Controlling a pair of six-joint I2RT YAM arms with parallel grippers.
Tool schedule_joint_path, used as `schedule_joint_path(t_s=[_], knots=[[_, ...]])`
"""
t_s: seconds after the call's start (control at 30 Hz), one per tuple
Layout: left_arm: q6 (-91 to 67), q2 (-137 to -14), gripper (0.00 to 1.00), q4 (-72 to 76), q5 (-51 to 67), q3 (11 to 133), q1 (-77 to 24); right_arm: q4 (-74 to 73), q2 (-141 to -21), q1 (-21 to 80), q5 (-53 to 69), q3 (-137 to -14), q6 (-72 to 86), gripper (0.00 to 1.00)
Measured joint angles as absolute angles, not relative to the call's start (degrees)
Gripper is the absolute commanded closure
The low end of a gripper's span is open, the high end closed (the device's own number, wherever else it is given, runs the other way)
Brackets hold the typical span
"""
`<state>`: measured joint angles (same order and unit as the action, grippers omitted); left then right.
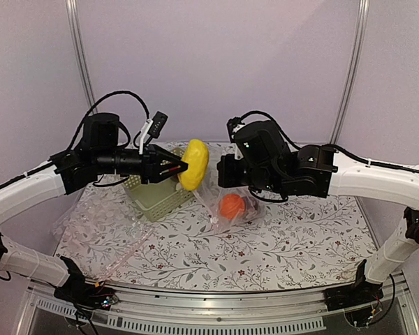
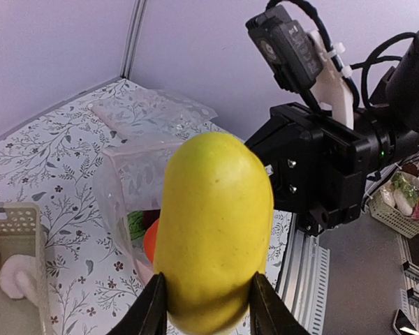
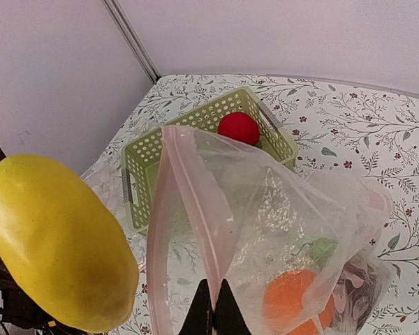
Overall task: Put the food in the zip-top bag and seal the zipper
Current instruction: Place the fake fruit in the zipper food storage bag.
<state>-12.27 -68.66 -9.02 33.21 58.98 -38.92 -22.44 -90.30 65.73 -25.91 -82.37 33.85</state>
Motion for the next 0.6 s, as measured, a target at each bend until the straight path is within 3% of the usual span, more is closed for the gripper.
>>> schedule_joint_path(t_s=[0.6], knots=[[-15.49, -78.89, 0.66, -10.11, 26.06, 62.52, -42.63, -22.48, -90.39, 66.32, -25.39, -82.59, 33.85, 1.0]])
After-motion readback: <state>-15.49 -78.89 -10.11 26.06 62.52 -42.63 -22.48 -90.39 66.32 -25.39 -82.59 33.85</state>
